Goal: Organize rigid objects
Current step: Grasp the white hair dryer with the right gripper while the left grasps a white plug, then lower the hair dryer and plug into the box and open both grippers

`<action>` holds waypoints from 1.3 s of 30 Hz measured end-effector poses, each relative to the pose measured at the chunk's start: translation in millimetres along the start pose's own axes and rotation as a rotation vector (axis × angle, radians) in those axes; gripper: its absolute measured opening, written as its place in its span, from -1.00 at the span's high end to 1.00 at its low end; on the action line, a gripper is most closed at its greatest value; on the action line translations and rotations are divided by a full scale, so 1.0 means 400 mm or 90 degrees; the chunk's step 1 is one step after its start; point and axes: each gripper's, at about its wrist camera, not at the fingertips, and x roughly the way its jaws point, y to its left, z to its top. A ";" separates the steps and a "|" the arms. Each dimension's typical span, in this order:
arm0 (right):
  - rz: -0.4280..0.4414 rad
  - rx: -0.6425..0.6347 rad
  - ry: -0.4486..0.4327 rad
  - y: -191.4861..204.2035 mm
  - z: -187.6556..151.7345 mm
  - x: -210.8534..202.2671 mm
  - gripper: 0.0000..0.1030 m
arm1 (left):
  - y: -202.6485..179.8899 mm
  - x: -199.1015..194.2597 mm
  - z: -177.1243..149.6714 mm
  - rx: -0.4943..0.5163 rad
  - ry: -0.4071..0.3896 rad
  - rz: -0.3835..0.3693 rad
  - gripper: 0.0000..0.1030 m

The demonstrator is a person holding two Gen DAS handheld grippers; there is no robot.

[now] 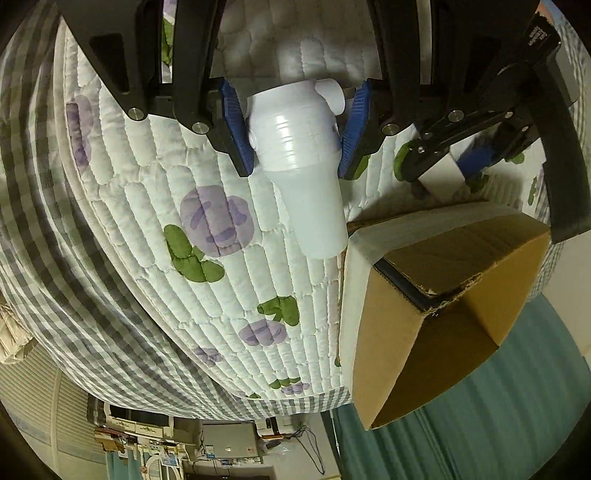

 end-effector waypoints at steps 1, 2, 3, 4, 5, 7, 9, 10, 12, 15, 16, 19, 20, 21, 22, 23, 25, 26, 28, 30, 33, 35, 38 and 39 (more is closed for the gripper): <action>0.001 -0.001 0.000 -0.001 -0.001 -0.002 0.08 | 0.002 -0.005 -0.001 -0.004 0.003 -0.003 -0.28; 0.001 -0.003 0.000 0.000 -0.003 -0.005 0.08 | 0.001 -0.010 0.001 -0.007 0.006 -0.005 -0.28; 0.000 -0.005 0.000 0.001 -0.007 -0.010 0.08 | 0.004 -0.018 -0.001 -0.008 0.006 -0.006 -0.28; -0.001 -0.007 0.000 0.002 -0.010 -0.015 0.08 | 0.005 -0.031 -0.004 -0.006 0.004 -0.003 -0.28; -0.001 -0.007 -0.001 0.002 -0.012 -0.020 0.08 | 0.002 -0.044 -0.009 -0.005 0.001 0.000 -0.28; 0.001 -0.005 -0.004 0.004 -0.015 -0.036 0.08 | 0.004 -0.077 -0.013 -0.006 -0.007 0.005 -0.28; 0.002 -0.007 -0.007 0.009 -0.015 -0.055 0.08 | 0.009 -0.113 -0.015 -0.012 -0.015 0.008 -0.28; 0.002 -0.011 -0.011 0.014 -0.015 -0.067 0.08 | 0.012 -0.141 -0.014 -0.014 -0.023 0.010 -0.28; 0.000 -0.024 -0.021 0.029 -0.011 -0.098 0.08 | 0.014 -0.181 -0.009 -0.015 -0.033 0.010 -0.28; -0.004 -0.047 -0.040 0.057 0.000 -0.156 0.08 | 0.024 -0.248 0.009 -0.013 -0.054 0.010 -0.28; -0.004 -0.053 -0.045 0.065 0.000 -0.171 0.08 | 0.029 -0.268 0.020 -0.015 -0.061 0.009 -0.28; -0.003 -0.072 -0.067 0.095 0.013 -0.233 0.08 | 0.042 -0.316 0.055 -0.016 -0.078 0.009 -0.28; 0.000 -0.078 -0.076 0.105 0.021 -0.257 0.08 | 0.044 -0.330 0.075 -0.012 -0.084 0.009 -0.28; 0.001 -0.082 -0.082 0.114 0.029 -0.274 0.08 | 0.045 -0.350 0.085 -0.008 -0.089 0.012 -0.28; 0.004 -0.089 -0.091 0.128 0.041 -0.296 0.08 | 0.048 -0.369 0.103 -0.003 -0.095 0.017 -0.28; 0.006 -0.097 -0.097 0.140 0.053 -0.310 0.08 | 0.055 -0.387 0.118 0.000 -0.102 0.020 -0.28; 0.011 -0.112 -0.112 0.167 0.078 -0.342 0.08 | 0.074 -0.421 0.153 0.000 -0.120 0.018 -0.28; 0.012 -0.120 -0.123 0.181 0.095 -0.360 0.08 | 0.081 -0.428 0.166 -0.001 -0.125 0.016 -0.28; 0.018 -0.133 -0.139 0.209 0.133 -0.388 0.08 | 0.098 -0.450 0.189 -0.007 -0.137 0.009 -0.28; 0.030 -0.141 -0.146 0.229 0.163 -0.401 0.08 | 0.112 -0.454 0.212 -0.005 -0.143 0.009 -0.28; 0.044 -0.158 -0.157 0.261 0.212 -0.400 0.08 | 0.124 -0.446 0.253 0.010 -0.155 0.030 -0.28; 0.052 -0.163 -0.158 0.276 0.244 -0.383 0.08 | 0.129 -0.431 0.270 0.014 -0.162 0.034 -0.28; 0.056 -0.171 -0.154 0.292 0.283 -0.344 0.08 | 0.139 -0.395 0.290 0.019 -0.170 0.045 -0.28; 0.054 -0.176 -0.153 0.295 0.290 -0.334 0.08 | 0.145 -0.373 0.297 0.018 -0.167 0.044 -0.28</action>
